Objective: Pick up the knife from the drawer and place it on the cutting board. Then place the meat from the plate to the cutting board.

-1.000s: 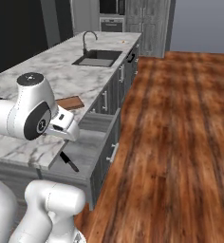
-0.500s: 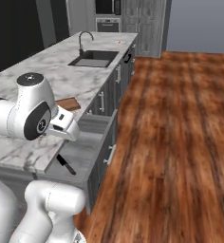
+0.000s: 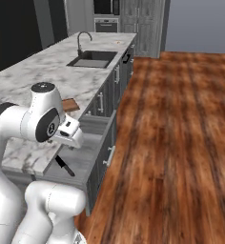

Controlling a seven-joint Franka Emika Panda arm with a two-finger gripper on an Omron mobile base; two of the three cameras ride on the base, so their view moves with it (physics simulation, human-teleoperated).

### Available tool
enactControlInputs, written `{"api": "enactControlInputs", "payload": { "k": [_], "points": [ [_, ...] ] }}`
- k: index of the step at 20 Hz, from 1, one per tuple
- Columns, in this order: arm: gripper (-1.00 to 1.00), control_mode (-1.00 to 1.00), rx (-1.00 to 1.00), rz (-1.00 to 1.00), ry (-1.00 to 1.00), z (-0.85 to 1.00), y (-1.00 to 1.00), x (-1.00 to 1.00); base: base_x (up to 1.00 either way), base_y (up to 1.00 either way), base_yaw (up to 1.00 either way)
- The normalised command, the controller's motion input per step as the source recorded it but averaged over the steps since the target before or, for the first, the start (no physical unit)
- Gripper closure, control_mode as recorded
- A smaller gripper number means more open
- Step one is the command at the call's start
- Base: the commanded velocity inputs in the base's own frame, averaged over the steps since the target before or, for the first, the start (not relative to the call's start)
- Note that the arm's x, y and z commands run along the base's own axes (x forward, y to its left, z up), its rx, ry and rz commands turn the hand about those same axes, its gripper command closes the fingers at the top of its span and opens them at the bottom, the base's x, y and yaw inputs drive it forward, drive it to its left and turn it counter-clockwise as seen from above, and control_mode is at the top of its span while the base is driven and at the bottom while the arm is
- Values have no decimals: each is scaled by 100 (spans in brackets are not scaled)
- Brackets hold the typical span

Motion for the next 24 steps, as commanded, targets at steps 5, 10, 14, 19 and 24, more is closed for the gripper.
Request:
{"api": "enactControlInputs", "payload": {
  "k": [5,10,14,19,24],
  "points": [
    [-100,-100,0,2,3,-67,0,20,0,0,0],
    [-100,-100,0,7,0,-65,-1,15,0,0,0],
    [-100,-100,0,8,0,-62,-9,6,0,0,0],
    [-100,-100,0,9,0,-57,-11,13,0,0,0],
    [-100,-100,0,7,0,-47,-8,30,0,0,0]
  ]
}}
